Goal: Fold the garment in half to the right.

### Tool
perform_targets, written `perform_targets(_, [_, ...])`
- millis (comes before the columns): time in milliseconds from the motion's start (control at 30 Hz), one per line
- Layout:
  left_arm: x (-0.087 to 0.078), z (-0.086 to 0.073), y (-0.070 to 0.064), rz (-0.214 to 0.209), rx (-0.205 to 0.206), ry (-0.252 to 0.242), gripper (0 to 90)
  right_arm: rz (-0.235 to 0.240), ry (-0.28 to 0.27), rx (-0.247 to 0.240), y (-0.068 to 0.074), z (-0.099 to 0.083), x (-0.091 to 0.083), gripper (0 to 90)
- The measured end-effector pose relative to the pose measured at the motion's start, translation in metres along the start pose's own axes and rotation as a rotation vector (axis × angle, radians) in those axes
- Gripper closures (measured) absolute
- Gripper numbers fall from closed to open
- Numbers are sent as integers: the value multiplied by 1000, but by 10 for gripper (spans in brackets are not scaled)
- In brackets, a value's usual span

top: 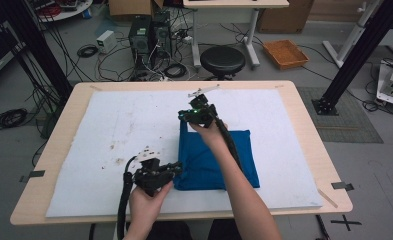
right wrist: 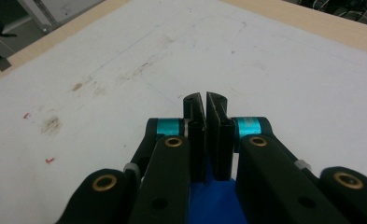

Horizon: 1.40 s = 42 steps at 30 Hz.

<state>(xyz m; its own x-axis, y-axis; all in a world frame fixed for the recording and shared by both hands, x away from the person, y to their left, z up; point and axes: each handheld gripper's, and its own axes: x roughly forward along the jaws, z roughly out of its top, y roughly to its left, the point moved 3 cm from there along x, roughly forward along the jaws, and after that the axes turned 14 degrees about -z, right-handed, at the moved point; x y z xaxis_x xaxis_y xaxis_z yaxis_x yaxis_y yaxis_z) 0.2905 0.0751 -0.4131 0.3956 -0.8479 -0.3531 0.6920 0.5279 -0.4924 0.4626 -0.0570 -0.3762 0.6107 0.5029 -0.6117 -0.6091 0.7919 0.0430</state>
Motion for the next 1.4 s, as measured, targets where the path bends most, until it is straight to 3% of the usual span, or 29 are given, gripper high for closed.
perform_targets(467, [95,12,-32,-110,2,55,863,-86,23,-13,-75,-32,-49,877])
perform_targets(800, [150,11,-46,-150,4,99,863,-166,67,5,-118,-62,-60,876])
perform_targets(1067, [173,8,-49,-164,4,111,862,-222,93,31,-140,-81,-63,875])
perform_targets(1167, [180,6,-52,-204,25,86,846,-261,115,25,-146,-85,-63,875])
perform_targets(1300, [177,8,-58,-258,60,40,651,-321,127,23,-149,-87,-64,821])
perform_targets(1333, [173,9,-60,-258,80,23,637,-337,128,27,-149,-87,-64,741])
perform_targets(1367, [173,9,-60,-258,80,23,610,-337,128,27,-149,-87,-64,741])
perform_targets(1400, [159,13,-62,-248,120,-13,581,-372,129,43,-151,-88,-68,712])
